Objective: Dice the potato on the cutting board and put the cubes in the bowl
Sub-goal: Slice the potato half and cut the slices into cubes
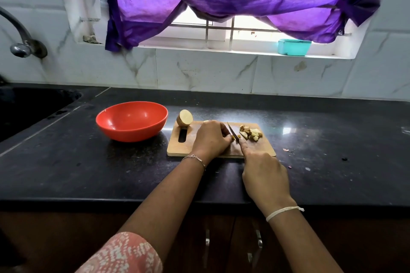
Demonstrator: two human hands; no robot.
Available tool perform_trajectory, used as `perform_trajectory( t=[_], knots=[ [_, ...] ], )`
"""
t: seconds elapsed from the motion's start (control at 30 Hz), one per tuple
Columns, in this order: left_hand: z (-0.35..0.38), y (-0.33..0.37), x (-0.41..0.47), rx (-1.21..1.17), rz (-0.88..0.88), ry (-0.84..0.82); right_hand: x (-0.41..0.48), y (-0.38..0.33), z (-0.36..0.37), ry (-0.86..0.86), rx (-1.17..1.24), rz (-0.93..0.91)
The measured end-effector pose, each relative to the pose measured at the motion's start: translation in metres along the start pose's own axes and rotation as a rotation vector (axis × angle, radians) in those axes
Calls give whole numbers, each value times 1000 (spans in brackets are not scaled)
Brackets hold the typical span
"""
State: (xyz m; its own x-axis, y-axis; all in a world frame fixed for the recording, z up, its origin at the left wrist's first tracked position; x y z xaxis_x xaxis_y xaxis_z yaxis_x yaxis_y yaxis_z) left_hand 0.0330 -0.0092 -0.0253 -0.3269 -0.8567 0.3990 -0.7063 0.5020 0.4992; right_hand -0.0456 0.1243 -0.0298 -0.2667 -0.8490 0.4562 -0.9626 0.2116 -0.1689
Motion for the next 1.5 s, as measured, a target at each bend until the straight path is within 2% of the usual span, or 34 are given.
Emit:
perform_trajectory(
  t=[0.37, 0.57, 0.73, 0.93, 1.1, 1.3, 1.5],
  knots=[
    [-2, 1, 0, -9, -13, -16, 7, -6, 2, -84, -84, -48],
    [-4, 1, -2, -52, 2, -9, 8, 7, -4, -60, 153, 15],
    [-13, -6, 0, -123, -17, 74, 7, 19, -21, -53, 186, 29],
    [-11, -5, -2, 30, 35, 33, 5, 19, -29, -10, 188, 10],
    [-8, -6, -1, 144, 12, 3, 6, 22, -24, 5, 211, 8],
    [-14, -9, 0, 79, -29, 100, 3, 24, -27, 25, 214, 23],
    [-11, 3, -6, 181, 176, 53, 4, 21, -28, 24, 134, -14]
  ],
)
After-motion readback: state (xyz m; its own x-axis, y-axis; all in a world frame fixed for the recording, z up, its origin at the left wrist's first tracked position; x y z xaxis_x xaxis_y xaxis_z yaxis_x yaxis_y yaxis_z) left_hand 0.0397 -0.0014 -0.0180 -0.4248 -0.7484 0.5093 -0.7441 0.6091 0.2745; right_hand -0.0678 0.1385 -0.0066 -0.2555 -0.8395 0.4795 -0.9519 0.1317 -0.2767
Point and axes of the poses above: each hand's wrist, its own x-axis towards the middle knuckle, its own z-axis out of the palm, y = z × x, the point moved 3 cm from there along x, towards the middle knuckle, and after that the axes turned 5 degrees about x, right-handed, at the moved point
